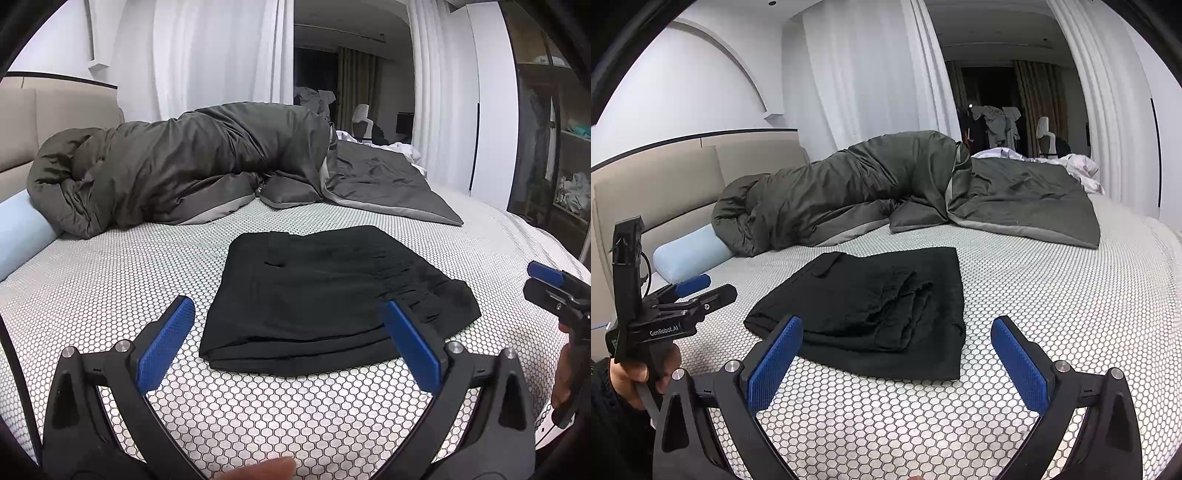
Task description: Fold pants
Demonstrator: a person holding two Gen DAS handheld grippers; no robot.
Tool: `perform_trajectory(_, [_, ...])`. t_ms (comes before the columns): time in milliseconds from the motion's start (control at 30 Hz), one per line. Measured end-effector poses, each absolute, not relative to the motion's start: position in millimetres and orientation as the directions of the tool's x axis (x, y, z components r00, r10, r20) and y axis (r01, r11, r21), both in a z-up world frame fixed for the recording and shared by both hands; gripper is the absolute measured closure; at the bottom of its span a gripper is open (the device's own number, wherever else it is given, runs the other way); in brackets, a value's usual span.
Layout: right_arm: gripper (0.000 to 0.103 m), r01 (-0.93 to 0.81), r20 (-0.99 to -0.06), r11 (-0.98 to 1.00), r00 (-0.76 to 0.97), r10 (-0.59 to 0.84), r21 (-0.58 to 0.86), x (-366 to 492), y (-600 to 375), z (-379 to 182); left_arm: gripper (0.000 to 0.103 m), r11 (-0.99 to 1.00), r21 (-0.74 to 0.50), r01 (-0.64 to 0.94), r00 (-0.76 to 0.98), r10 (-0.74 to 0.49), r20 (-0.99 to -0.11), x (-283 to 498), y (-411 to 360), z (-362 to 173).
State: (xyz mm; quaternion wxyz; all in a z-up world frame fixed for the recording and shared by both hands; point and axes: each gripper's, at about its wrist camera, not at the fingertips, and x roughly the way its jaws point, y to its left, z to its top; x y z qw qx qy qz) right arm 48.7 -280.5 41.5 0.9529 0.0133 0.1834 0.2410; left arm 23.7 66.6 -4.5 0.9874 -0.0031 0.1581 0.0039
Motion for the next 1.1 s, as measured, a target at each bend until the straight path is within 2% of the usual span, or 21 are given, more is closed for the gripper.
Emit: perform_trajectory(1100, [0.0, -0.446, -0.36, 0.891, 0.821, 0.443, 0.082, 53, -274, 35, 0.001, 0.999, -0.029, -0.021, 0.953, 0.012, -0.301, 21, 79, -4])
